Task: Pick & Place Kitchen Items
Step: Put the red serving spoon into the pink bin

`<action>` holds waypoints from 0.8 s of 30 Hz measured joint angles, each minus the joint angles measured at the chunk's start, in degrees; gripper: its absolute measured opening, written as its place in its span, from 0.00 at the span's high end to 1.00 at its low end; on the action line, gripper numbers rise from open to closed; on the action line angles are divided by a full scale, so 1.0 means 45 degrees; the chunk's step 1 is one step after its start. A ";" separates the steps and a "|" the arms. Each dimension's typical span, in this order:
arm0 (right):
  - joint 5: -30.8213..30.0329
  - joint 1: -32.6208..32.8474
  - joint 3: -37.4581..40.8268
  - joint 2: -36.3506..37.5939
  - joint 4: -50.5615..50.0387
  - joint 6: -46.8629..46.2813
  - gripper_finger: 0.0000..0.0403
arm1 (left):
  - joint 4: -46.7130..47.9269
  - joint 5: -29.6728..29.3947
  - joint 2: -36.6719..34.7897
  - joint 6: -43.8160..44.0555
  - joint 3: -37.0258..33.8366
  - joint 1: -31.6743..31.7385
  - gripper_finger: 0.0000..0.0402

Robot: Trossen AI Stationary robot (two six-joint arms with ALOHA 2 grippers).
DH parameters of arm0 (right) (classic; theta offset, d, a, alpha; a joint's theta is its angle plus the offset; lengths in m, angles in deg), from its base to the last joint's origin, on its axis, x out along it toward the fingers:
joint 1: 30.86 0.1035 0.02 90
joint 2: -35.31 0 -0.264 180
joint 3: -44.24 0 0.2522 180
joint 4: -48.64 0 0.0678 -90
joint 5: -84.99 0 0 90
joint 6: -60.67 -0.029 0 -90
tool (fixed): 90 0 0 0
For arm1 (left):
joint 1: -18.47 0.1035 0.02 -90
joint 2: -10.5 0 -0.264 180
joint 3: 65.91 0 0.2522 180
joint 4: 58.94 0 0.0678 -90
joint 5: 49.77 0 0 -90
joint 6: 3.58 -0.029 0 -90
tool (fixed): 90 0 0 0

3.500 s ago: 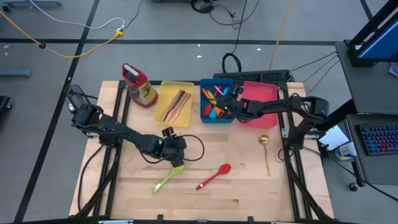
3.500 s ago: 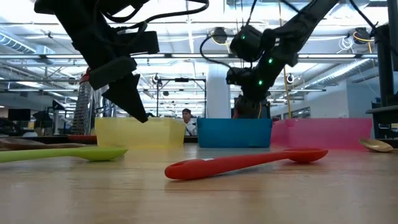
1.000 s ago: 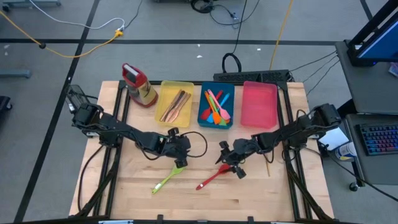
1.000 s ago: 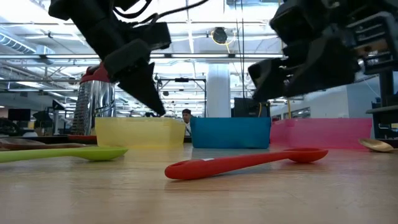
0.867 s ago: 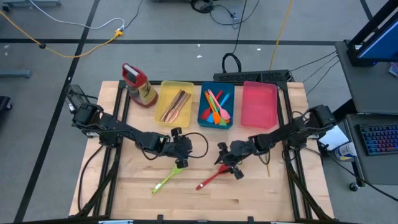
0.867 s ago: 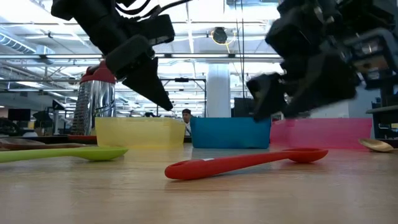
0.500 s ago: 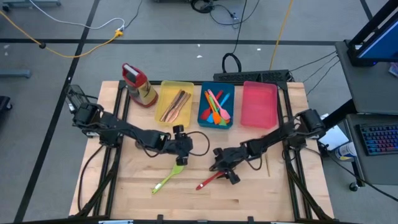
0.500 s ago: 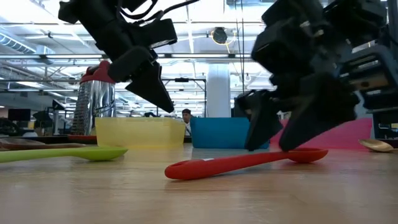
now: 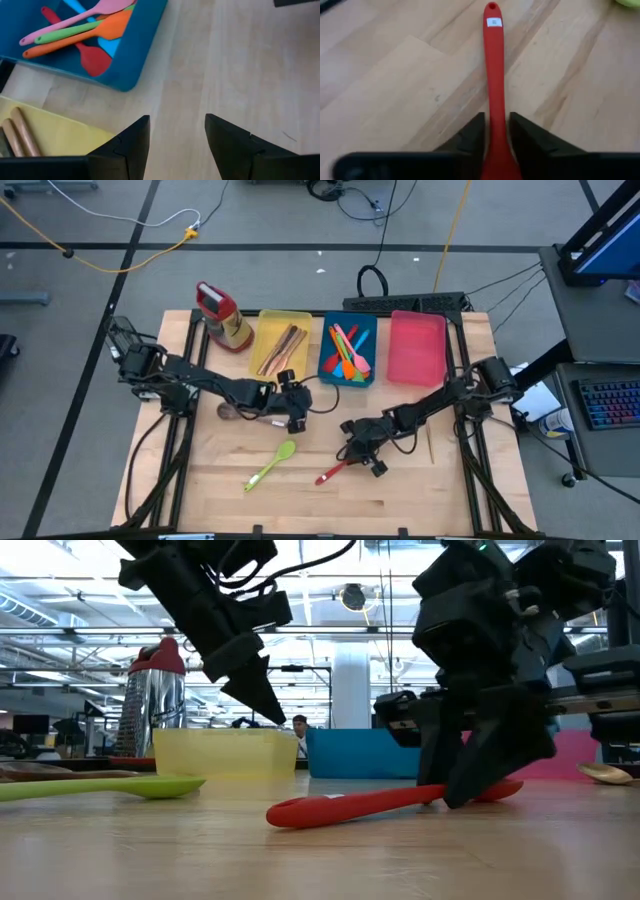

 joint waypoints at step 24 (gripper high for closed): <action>-0.4655 -0.0413 0.0041 0.5383 -0.6767 -0.1897 0.91 | -0.0472 -0.0080 0.0000 0.2322 0.0000 0.0625 0.51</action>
